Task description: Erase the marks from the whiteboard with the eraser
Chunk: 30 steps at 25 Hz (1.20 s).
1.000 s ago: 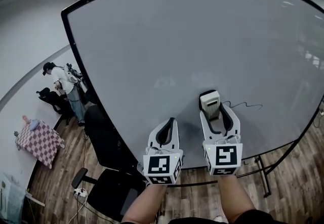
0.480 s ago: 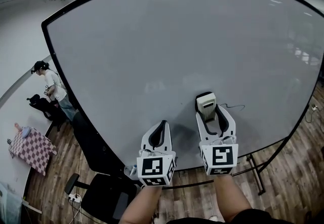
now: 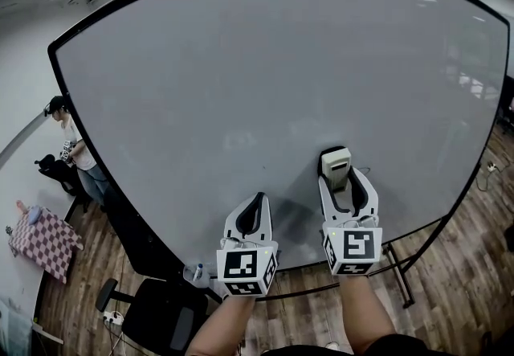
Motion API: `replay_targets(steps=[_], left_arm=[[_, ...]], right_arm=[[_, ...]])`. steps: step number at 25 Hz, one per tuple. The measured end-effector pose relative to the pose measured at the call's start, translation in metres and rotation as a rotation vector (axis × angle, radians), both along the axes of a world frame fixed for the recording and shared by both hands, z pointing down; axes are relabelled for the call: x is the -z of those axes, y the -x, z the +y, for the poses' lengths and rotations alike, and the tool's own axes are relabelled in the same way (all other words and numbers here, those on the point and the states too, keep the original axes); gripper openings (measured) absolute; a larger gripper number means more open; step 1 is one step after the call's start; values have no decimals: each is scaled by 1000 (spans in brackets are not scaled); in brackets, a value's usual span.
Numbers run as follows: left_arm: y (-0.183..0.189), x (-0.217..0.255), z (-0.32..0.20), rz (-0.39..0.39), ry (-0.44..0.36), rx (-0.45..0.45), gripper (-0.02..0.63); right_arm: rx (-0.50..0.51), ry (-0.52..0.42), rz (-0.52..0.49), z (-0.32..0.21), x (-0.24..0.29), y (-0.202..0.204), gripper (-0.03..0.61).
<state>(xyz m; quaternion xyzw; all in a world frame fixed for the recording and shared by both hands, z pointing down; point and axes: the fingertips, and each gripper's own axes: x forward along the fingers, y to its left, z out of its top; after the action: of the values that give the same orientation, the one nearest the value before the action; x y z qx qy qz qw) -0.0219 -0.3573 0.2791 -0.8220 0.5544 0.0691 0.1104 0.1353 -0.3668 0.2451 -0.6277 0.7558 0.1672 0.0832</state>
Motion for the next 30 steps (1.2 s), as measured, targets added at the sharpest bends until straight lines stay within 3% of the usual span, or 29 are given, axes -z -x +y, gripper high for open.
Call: replay_targets(steps=[12, 19, 25, 30], left_arm=[[-58, -8, -5, -24, 23, -55, 18], [-73, -12, -3, -11, 30, -59, 18], [-69, -13, 5, -10, 22, -37, 18], [-40, -13, 6, -9, 18, 15, 18]], right_arm=[[-107, 14, -85, -7, -28, -94, 255], [-156, 48, -140, -11, -50, -145, 256], [-170, 55, -158, -7, -52, -156, 256], [-157, 50, -132, 5, -39, -139, 252]])
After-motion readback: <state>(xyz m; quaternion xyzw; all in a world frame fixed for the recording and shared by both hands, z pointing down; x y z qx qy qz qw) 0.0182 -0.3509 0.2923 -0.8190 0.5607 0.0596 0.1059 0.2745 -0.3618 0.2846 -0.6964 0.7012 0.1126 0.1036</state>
